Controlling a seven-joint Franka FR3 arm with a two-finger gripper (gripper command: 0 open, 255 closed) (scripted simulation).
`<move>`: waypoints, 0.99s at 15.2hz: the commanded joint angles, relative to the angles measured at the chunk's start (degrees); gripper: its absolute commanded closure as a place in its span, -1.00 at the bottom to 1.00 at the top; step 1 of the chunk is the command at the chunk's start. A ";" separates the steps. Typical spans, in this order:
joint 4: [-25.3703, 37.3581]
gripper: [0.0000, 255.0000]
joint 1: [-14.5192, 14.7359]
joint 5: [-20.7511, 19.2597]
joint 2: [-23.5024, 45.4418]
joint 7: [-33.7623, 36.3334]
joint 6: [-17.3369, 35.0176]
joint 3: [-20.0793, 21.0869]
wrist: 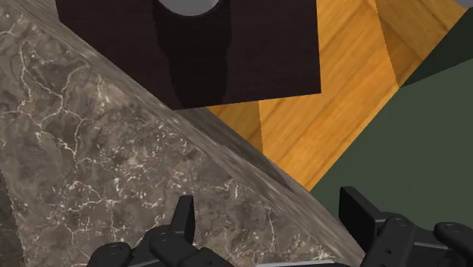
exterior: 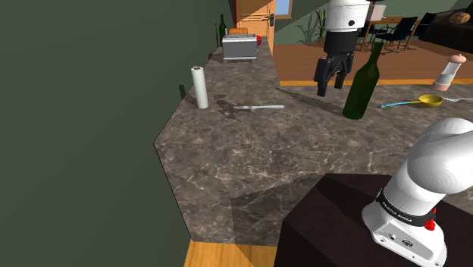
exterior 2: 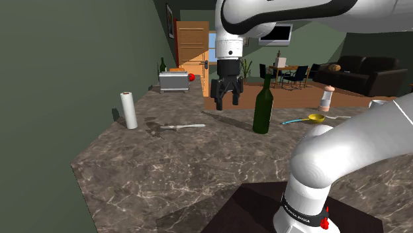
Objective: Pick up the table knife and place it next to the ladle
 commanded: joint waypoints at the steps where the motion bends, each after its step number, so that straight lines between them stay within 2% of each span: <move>1: 0.00 -1.00 0.00 0.00 0.00 0.00 0.00 0.00; 8: 1.36 -1.00 0.38 -5.21 11.23 -14.00 9.75 -5.80; 15: 7.18 -1.00 1.04 -7.68 25.20 -27.01 18.25 -10.19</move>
